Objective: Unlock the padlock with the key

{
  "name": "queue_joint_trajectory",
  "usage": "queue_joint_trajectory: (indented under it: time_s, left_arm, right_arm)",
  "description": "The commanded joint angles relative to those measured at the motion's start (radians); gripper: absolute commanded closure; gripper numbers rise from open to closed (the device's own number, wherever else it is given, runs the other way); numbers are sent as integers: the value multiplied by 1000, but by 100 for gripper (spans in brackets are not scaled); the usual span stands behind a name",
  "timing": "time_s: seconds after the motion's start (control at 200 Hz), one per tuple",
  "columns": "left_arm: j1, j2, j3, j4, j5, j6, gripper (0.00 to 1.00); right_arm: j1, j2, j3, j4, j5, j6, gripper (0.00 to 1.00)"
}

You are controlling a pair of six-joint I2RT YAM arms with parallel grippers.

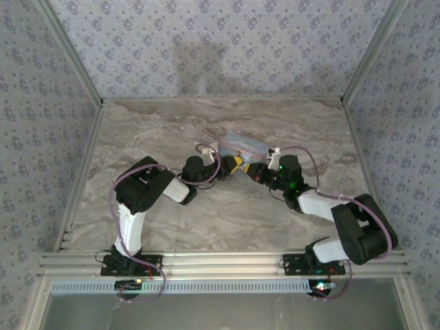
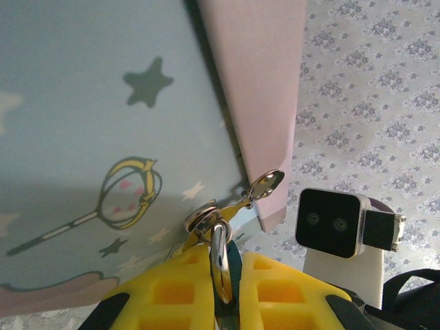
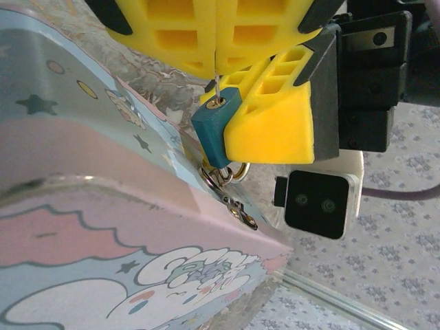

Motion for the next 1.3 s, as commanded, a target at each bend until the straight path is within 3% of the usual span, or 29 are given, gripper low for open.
queue_joint_trajectory:
  time_s: [0.0,0.864,1.294]
  left_arm:
    - [-36,6,36,78,109,-1,97]
    - [-44,10,44,78,127,-1,98]
    - [-41,5,50,80,93,-8,97]
  right_arm:
    - [2,-14,40,-2,28,-64,100]
    - [-69,91,36,172,-23,119,100]
    - [-24,112,-56,289,71,188,100]
